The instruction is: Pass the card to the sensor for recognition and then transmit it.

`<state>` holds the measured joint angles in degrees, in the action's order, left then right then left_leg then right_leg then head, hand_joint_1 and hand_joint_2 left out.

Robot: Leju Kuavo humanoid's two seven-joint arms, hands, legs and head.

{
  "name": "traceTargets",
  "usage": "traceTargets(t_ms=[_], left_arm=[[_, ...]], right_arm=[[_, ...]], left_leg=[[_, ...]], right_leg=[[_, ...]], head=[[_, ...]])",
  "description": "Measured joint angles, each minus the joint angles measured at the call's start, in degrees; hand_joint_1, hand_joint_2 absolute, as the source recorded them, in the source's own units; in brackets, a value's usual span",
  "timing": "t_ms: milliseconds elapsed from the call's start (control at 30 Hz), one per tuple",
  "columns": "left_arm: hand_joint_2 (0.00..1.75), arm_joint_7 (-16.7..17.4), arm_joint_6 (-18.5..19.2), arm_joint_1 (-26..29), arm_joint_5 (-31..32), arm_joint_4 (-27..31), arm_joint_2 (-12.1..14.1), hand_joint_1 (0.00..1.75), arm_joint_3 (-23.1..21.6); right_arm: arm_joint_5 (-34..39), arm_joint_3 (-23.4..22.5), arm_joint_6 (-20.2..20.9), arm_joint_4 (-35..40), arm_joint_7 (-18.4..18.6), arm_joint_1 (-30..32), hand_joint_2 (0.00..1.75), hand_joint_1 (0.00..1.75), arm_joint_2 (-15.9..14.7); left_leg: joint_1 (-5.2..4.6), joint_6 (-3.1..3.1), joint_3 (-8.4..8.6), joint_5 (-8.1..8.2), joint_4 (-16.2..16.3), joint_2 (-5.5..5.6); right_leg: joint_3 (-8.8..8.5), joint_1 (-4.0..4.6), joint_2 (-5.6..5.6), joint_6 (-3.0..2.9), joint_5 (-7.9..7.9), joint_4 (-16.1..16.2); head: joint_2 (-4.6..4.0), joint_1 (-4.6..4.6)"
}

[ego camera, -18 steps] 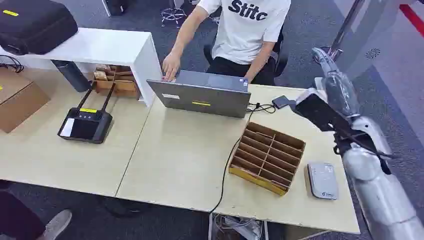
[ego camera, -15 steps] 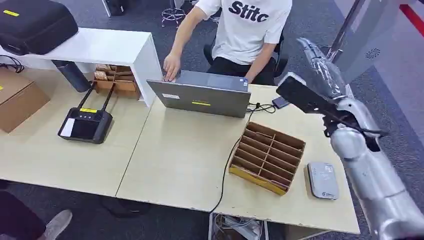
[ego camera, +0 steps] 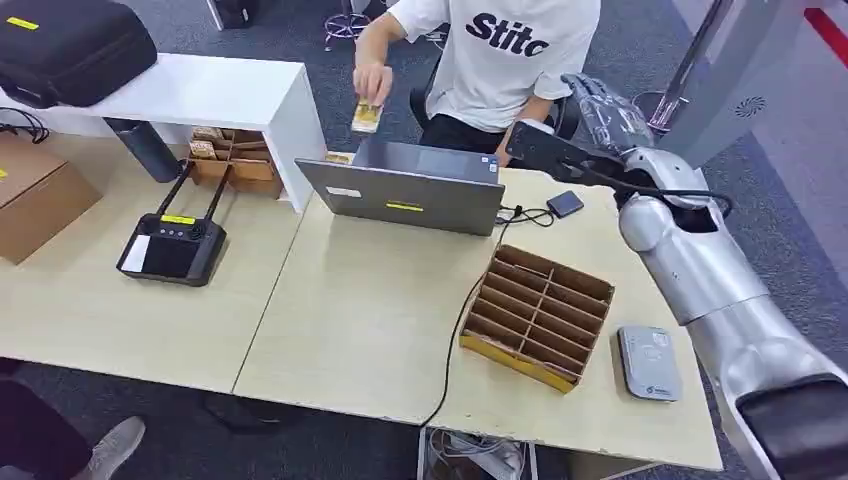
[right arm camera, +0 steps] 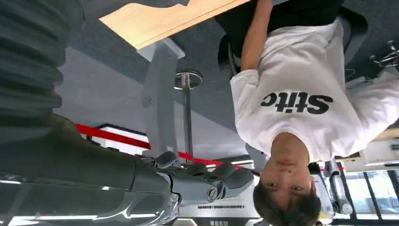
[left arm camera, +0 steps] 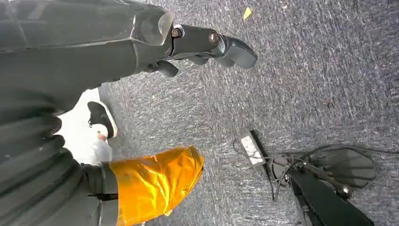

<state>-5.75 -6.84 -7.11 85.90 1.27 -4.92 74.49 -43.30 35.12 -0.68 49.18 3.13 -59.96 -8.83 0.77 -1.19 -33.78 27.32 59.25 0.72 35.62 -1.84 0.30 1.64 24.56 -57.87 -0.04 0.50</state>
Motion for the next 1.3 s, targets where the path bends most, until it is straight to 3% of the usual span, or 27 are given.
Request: traceTargets(t_ms=[333, 500, 733, 767, 800, 1000, 1300], left_arm=[[1.75, 0.02, -0.42, -0.02, 0.0, 0.0, 0.0, 0.0, 0.0], [1.75, -1.47, 0.66, -0.1, 0.0, 0.0, 0.04, 0.0, -0.26], [1.75, -1.99, 1.33, 0.43, 0.0, 0.0, 0.41, 0.0, -0.42], [1.75, -1.99, 1.25, 0.66, 0.0, 0.0, 0.42, 0.0, -0.44], [1.75, -1.97, 1.09, 0.89, 0.0, 0.0, 0.5, 0.0, -0.46], [1.75, -2.27, 0.85, 1.39, 0.0, 0.0, 0.55, 0.0, -0.57], [1.75, -2.3, 0.85, 1.39, 0.0, 0.0, 0.55, 0.0, -0.57]], right_arm=[[-1.64, 1.18, -0.76, -3.1, 0.76, -1.32, 1.75, 0.0, 0.52], [-2.21, -0.33, -9.21, -3.49, 1.16, -0.62, 1.75, 0.0, 0.72], [-7.08, -3.93, -14.6, -3.28, 4.54, 1.09, 1.75, 0.0, 0.94], [-7.72, -4.37, -15.19, -3.21, 4.74, 1.39, 1.75, 0.09, 0.94], [-8.42, -4.83, -15.83, -3.06, 4.96, 1.72, 1.75, 1.73, 0.94], [-9.05, -7.28, -18.78, -1.59, 3.6, 4.38, 1.75, 1.75, 0.92], [-9.05, -7.41, -18.91, -1.5, 3.47, 4.51, 1.75, 1.75, 0.92]], left_leg=[[0.01, 0.0, 0.02, 0.0, 0.0, -0.02], [0.01, 0.0, 0.02, 0.0, 0.0, -0.02], [0.0, 0.0, 0.01, 0.0, 0.0, -0.03], [0.0, 0.0, 0.02, 0.0, 0.0, -0.04], [0.0, 0.0, 0.02, 0.0, 0.0, -0.05], [0.01, 0.0, 0.02, 0.0, 0.0, -0.05], [0.01, 0.0, 0.02, 0.0, 0.0, -0.05]], right_leg=[[0.02, 0.01, 0.01, 0.0, 0.0, -0.02], [0.03, 0.01, 0.02, 0.0, 0.0, -0.02], [0.04, 0.0, 0.03, 0.0, 0.0, -0.01], [0.04, 0.0, 0.04, 0.0, 0.0, -0.01], [0.04, 0.0, 0.04, 0.0, 0.0, -0.01], [0.07, 0.01, 0.04, -0.01, 0.0, -0.01], [0.07, 0.01, 0.04, -0.01, 0.0, -0.01]], head=[[0.0, 0.02], [0.0, 0.02], [0.0, 0.02], [0.0, 0.02], [0.0, 0.02], [0.0, 0.02], [0.0, 0.02]])
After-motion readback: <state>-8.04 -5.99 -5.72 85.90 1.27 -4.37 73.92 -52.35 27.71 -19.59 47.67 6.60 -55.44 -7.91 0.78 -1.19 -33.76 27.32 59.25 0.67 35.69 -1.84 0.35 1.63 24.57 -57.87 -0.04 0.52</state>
